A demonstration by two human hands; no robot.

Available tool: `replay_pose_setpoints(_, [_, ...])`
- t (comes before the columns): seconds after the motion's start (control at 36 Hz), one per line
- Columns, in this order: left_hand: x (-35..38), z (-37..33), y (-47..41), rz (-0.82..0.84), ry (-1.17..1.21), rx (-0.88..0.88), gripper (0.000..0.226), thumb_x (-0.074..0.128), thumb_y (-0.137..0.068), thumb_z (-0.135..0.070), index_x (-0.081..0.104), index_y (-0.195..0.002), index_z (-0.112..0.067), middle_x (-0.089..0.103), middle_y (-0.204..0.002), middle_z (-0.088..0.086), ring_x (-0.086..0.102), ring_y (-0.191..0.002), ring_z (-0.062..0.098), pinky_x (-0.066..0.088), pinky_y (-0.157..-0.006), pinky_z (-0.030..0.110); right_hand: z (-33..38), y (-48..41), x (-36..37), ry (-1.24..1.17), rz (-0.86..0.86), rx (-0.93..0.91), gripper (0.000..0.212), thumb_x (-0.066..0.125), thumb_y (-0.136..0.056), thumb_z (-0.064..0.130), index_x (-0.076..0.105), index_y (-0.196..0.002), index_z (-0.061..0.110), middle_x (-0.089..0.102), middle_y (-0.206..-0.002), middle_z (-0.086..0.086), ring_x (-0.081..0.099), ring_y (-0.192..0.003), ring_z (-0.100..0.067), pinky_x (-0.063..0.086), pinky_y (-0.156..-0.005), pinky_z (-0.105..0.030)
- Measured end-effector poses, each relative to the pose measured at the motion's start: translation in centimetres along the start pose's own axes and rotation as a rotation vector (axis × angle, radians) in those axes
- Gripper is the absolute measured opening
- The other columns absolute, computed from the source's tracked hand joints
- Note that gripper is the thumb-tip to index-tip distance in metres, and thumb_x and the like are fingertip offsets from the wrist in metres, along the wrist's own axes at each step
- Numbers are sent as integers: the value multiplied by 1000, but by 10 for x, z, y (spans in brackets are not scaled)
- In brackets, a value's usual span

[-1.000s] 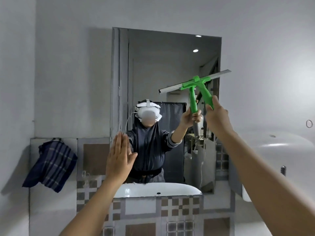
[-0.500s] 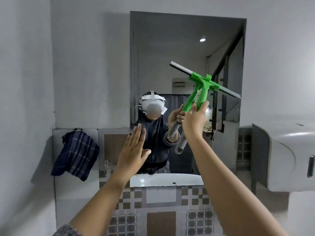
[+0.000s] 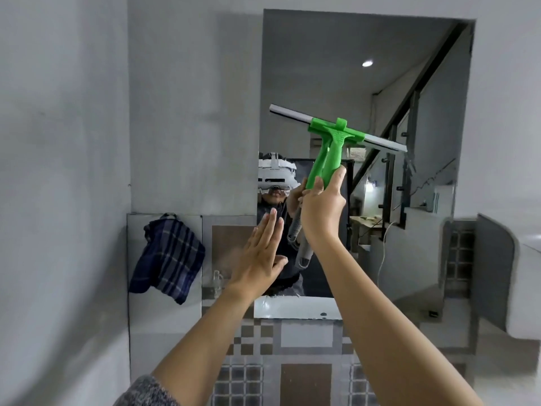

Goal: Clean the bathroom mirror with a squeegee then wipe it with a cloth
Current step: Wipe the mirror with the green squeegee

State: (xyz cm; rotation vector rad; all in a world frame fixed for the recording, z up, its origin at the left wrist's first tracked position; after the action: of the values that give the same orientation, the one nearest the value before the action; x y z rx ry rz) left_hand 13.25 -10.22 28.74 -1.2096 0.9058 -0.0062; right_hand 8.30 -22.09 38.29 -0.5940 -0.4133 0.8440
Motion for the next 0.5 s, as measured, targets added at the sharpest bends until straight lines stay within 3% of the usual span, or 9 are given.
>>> replay_pose_setpoints(0.14, [-2,-2,2,5,-37,-34,81,44,-95,-36,-19,-143,-19,-30,-150,-4,-25,-137,7,26,-113,32,-9,2,-5,104,60,-34,49,32,-98,33,8,-141,38,60,-102,-18,62,-90,-35,54,-74,-55])
replay_pose_setpoints(0.33, [0,-11,4,-57,-7,-118,83,50,-92,-32,-13,-144,-16,-21,-153,0,-18,-140,11,24,-113,35,-15,-1,-18,199,167,-137,50,33,-98,30,10,-141,37,57,-108,-19,64,-82,-27,56,-70,-49])
replay_pose_setpoints(0.5, [6,-18,2,-94,3,-204,92,56,-89,-33,-19,-141,-18,-19,-153,1,-14,-141,16,18,-114,26,-9,-2,-42,404,241,-307,54,38,-99,25,11,-146,24,54,-108,-22,57,-75,-26,53,-61,-39])
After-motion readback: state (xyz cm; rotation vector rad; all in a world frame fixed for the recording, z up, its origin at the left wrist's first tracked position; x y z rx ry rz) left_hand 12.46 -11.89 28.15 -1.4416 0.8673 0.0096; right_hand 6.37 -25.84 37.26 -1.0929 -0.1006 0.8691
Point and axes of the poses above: each hand's wrist, its own y-axis away from the middle knuckle, its own x-axis out of the palm, z = x × y, the point moved 8 cm from there along -y, towards the middle knuckle
